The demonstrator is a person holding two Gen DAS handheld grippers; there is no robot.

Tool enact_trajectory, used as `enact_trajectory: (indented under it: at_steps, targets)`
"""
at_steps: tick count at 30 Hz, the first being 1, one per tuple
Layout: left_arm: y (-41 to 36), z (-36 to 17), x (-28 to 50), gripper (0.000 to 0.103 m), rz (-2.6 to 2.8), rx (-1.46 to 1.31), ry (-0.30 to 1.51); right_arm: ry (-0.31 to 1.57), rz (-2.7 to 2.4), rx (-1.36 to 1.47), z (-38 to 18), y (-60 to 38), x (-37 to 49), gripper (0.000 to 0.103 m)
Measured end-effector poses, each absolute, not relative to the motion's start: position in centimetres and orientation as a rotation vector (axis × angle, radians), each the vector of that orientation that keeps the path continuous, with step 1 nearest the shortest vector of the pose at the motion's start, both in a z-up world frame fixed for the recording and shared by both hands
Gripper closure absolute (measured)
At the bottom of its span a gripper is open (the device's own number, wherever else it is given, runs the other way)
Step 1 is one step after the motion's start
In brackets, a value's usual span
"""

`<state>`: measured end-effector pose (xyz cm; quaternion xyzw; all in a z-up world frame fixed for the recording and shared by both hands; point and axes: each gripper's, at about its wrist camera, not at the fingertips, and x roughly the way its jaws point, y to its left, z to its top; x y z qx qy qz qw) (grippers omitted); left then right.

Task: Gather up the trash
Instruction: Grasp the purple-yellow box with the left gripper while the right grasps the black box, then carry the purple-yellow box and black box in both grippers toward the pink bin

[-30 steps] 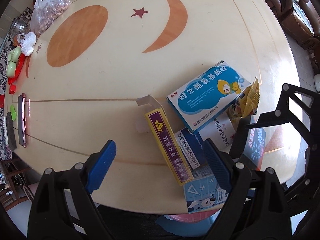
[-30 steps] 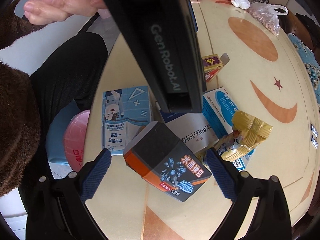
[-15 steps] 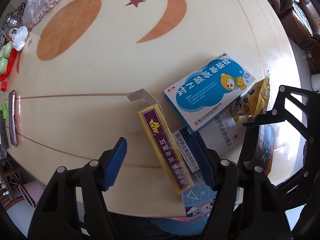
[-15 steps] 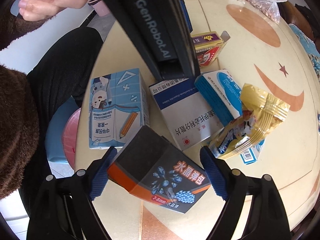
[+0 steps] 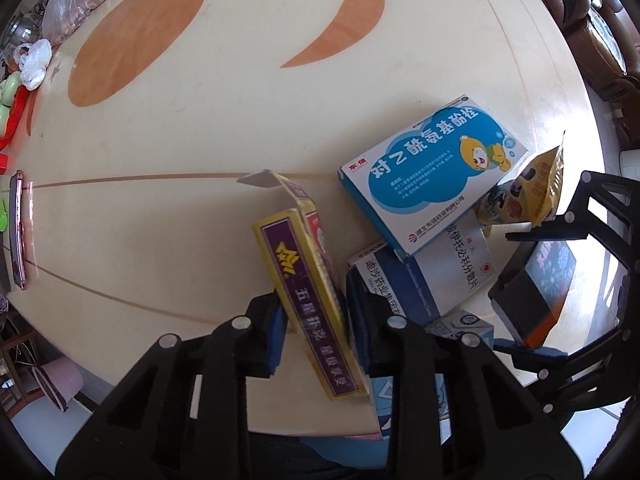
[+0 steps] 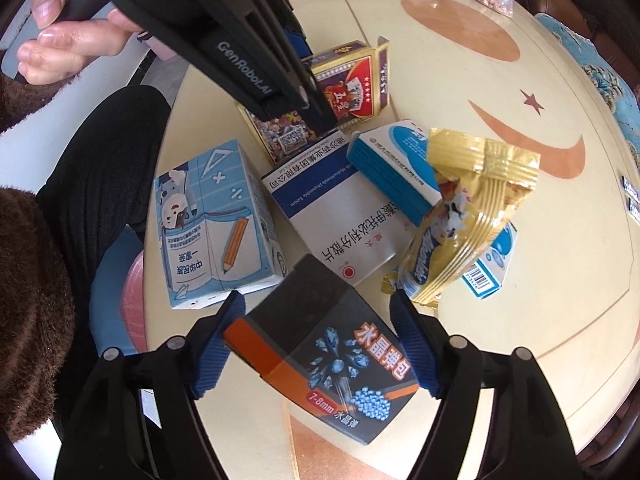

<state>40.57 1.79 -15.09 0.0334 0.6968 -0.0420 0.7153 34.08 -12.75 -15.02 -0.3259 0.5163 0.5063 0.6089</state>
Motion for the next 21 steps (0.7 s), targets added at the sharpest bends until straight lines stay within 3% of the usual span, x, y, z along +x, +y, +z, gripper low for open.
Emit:
enact_trajectory:
  at_steps: [5,21]
  targets:
    - [1.0,-14.8,40.1,0.081,-0.115,0.076,1.538,1.221,1.132,-0.741,-15.5,-13.3,34.5,0.041]
    - [0.3,-13.5,38.3,0.082,-0.136,0.091,1.5,1.182,1.121,-0.654,-13.0,-14.1,34.0,0.046]
